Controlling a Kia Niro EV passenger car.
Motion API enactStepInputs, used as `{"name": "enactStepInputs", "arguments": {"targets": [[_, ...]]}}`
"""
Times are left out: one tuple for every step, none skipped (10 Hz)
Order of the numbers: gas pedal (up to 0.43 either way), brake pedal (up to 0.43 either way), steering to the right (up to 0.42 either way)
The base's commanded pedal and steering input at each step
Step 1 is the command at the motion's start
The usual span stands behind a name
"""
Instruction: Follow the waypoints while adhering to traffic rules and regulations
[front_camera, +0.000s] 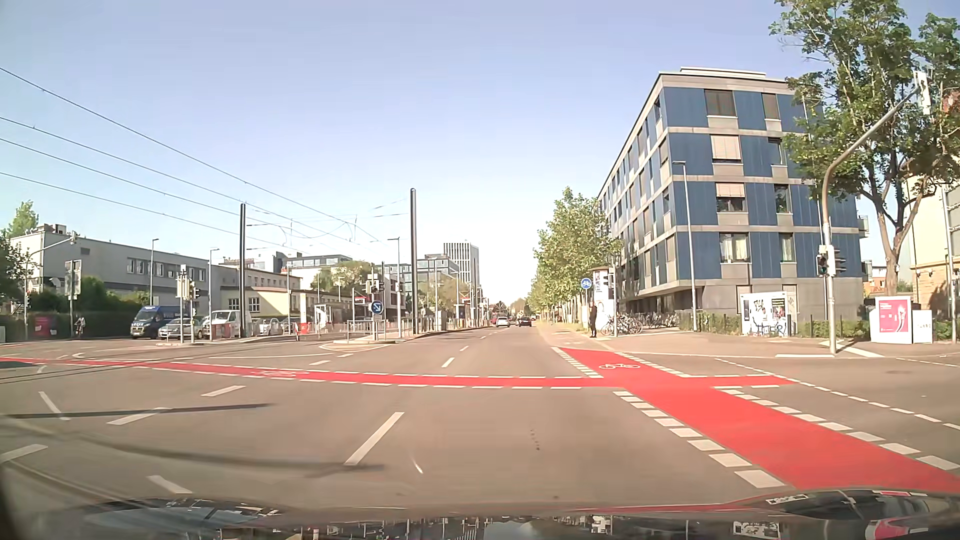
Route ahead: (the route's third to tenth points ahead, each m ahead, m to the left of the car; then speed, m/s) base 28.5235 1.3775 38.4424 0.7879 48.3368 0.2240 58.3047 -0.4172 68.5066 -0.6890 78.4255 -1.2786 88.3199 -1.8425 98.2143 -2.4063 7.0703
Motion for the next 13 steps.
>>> {"name": "enactStepInputs", "arguments": {"targets": [[0.248,0.000,-0.004],[0.248,0.000,-0.004],[0.248,0.000,-0.004],[0.248,0.000,-0.004],[0.248,0.000,-0.004],[0.248,0.000,-0.004],[0.248,0.000,-0.004],[0.248,0.000,-0.004],[0.248,0.000,-0.004],[0.248,0.000,-0.004],[0.248,0.000,-0.003],[0.240,0.000,-0.003],[0.240,0.000,-0.002]]}}
